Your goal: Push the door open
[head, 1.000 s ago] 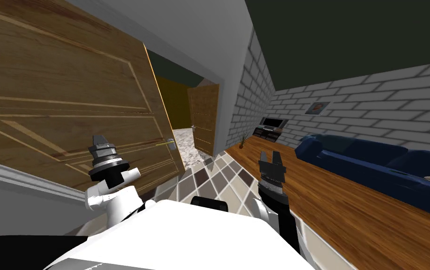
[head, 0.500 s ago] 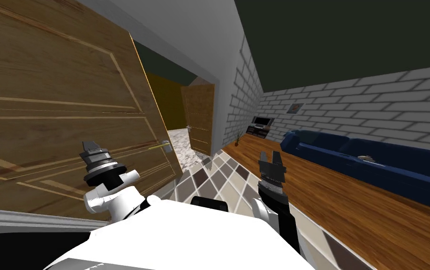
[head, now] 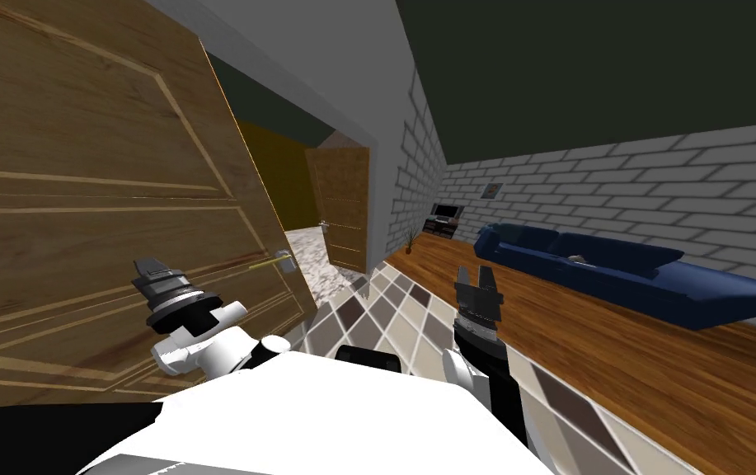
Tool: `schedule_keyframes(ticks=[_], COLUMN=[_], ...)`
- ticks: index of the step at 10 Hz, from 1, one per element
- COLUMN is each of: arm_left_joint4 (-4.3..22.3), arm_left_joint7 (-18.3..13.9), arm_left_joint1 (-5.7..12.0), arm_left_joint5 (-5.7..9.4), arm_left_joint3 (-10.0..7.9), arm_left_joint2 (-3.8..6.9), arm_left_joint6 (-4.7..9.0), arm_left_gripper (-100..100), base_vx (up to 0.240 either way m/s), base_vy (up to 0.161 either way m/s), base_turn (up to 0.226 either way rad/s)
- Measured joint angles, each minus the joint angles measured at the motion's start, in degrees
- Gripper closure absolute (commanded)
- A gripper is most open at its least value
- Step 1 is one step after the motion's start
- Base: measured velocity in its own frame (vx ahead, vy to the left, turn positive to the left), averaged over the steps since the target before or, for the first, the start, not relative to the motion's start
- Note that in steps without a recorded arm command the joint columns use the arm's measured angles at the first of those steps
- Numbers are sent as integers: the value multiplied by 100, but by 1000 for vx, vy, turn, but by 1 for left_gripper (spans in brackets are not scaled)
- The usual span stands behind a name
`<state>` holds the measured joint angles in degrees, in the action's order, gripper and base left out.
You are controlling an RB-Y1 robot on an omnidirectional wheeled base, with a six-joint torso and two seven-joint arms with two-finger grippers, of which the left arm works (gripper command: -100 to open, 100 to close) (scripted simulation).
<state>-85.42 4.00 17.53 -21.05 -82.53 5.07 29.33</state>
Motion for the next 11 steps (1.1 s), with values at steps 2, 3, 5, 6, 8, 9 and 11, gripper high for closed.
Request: schedule_keyframes(ticks=[2,3,5,6,8,9,11], arm_left_joint4=[82,151,273,351,452,523,657], arm_left_joint7=[-30,-21,-21,-24,-10,-10,19], arm_left_joint1=[114,201,321,379,526,591,736], arm_left_joint5=[-78,-118,-186,-217,-294,-326,-391], arm_left_joint3=[-236,-355,-584,-704,-923,-1042,-1258], arm_left_joint2=[-12,-25,-55,-70,-104,-122,-158], arm_left_joint6=[-74,-96,-117,-111,-144,-151,-142], arm_left_gripper=[-100,-100,-100,-100,-100,-100,-100], base_vx=[-62,-52,-59,-66,-57,-56,-64], base_vy=[97,79,88,78,72,73,48], base_turn=[-207,-241,-185,-206,-227,-203,-189])
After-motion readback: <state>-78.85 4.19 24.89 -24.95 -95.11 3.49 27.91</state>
